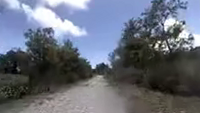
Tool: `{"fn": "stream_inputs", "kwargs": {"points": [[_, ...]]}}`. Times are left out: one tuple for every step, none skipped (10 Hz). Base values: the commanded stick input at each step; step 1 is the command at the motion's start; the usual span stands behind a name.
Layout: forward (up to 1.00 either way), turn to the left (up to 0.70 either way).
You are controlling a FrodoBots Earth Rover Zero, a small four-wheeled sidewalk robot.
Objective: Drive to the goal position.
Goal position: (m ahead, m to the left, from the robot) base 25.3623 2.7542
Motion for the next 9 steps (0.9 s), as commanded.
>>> {"fn": "stream_inputs", "kwargs": {"points": [[1.0,0.0],[1.0,0.22],[1.0,0.35],[1.0,0.39],[1.0,0.4],[1.0,0.4],[1.0,0.4],[1.0,0.4],[1.0,0.4]]}}
